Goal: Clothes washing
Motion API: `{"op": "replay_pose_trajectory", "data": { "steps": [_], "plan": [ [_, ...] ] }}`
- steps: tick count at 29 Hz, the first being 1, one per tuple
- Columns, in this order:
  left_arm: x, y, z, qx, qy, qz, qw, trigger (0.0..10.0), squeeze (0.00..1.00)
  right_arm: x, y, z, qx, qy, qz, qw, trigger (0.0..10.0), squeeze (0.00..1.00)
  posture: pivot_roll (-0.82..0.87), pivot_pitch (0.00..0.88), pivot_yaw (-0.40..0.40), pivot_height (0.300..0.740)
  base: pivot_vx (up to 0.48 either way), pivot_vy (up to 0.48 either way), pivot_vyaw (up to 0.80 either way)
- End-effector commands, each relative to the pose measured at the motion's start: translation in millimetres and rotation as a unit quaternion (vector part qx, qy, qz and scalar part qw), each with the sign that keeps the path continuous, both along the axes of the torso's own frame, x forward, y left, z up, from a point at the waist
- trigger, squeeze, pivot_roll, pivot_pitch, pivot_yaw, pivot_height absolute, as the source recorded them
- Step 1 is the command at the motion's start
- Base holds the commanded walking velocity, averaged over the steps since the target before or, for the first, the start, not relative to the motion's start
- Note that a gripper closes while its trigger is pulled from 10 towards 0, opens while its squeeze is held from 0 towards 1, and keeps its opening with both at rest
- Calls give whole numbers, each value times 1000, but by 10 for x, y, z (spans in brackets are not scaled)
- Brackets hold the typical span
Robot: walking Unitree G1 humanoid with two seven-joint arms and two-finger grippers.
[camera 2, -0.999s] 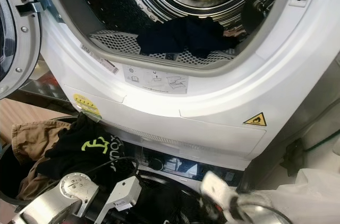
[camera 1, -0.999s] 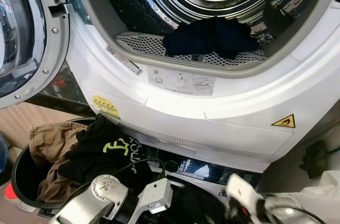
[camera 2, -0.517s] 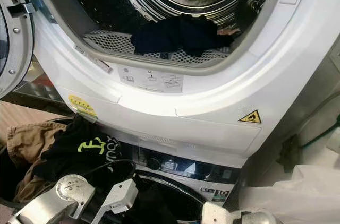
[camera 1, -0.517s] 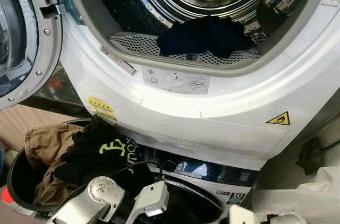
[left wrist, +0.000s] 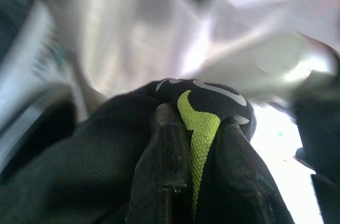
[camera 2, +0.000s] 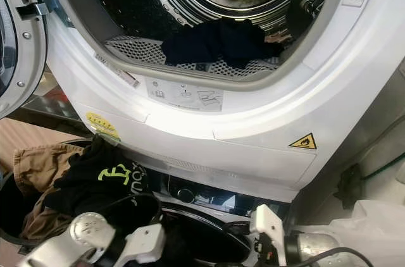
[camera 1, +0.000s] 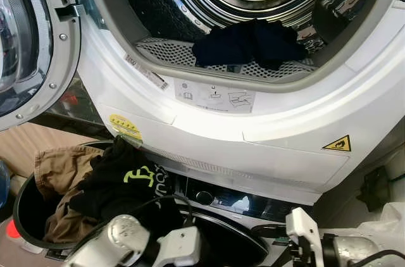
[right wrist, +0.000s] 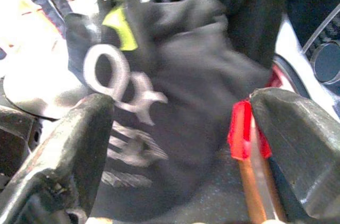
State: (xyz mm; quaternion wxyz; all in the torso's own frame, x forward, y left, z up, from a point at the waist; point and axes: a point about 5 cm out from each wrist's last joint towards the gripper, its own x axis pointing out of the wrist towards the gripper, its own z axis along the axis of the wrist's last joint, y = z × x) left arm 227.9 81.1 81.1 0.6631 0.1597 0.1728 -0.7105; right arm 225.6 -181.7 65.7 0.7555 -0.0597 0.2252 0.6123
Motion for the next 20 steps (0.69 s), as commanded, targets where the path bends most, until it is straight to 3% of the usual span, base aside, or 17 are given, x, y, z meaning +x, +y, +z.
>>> {"op": "replay_pose_trajectory", "data": {
  "steps": [1, 7, 15, 20],
  "plan": [
    [97, -6, 99, -19, -34, 19, 999, 0, 0, -1, 34, -33, -20, -8, -3, 1000, 10000, 0, -20, 79, 28, 740, 0, 0, 0],
    [39, -65, 129, -41, -12, 4, 999, 0, 0, 147, 97, -294, -106, -23, -85, 990, 10000, 0, -20, 79, 29, 740, 0, 0, 0],
    [25, -75, 105, -41, -16, 5, 999, 0, 0, 125, 354, -187, -34, -25, -68, 997, 10000, 0, -20, 82, 32, 740, 0, 0, 0],
    [34, -65, 92, -32, -21, 8, 999, 0, 0, 121, 242, -120, -28, -23, -59, 998, 10000, 0, -21, 82, 32, 740, 0, 0, 0]
  ]
}}
